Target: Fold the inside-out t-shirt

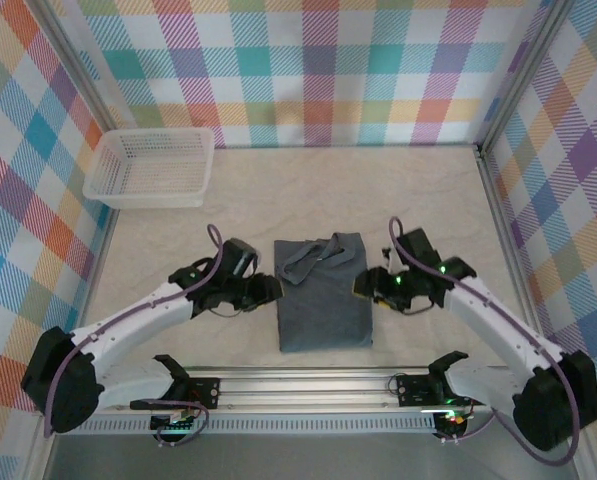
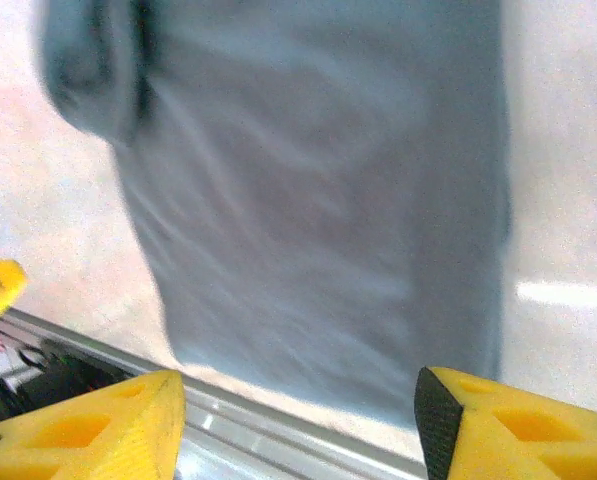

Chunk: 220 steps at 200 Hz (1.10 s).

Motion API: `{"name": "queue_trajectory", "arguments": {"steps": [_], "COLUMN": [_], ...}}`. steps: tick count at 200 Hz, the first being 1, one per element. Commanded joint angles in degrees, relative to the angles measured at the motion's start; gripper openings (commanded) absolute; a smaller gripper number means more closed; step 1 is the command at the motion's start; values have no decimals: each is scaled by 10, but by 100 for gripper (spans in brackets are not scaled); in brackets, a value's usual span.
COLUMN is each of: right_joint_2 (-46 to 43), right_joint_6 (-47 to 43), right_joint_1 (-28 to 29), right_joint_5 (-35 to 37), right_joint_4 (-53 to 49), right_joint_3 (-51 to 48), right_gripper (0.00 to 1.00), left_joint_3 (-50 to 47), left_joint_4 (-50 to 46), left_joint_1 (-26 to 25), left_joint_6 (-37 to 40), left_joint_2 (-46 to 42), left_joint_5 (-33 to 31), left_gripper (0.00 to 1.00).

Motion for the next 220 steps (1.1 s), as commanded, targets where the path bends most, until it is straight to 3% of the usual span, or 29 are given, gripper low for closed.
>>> {"name": "queue_trajectory", "arguments": {"steps": [1,44,77,115,152,169,191,220], "right_joint_2": [106,286,336,340,360,379,396,397], "right_joint_6": [-10,-35,-31,-24,-33,-55,-90,-144], "right_joint_1": [-7,-19,-25,-34,-55,-70,-99,-133], "right_joint_5": [23,42,30,20,8,1,-10,-8], "right_joint_4": [47,97,106,109,112,102,79,53], "right_joint_3": [73,181,214,221,241,267,290,289], "right_gripper": [55,50,50,48,50,54,57,65], "left_joint_3": [53,112,146,172,213,221,227,234], "left_joint_4": [-3,64,78,88,126,157,185,141], "left_joint_1": [6,21,33,62,107,134,175,219], "left_joint_6": [6,3,2,-15,-30,-47,-66,-28], "left_joint_2": [95,231,287,277,331,368,386,356], "left_joint_5": [-24,-59,-70,-73,-41,-12,0,-24], "left_gripper": [26,27,30,0,0,17,32,37]}}
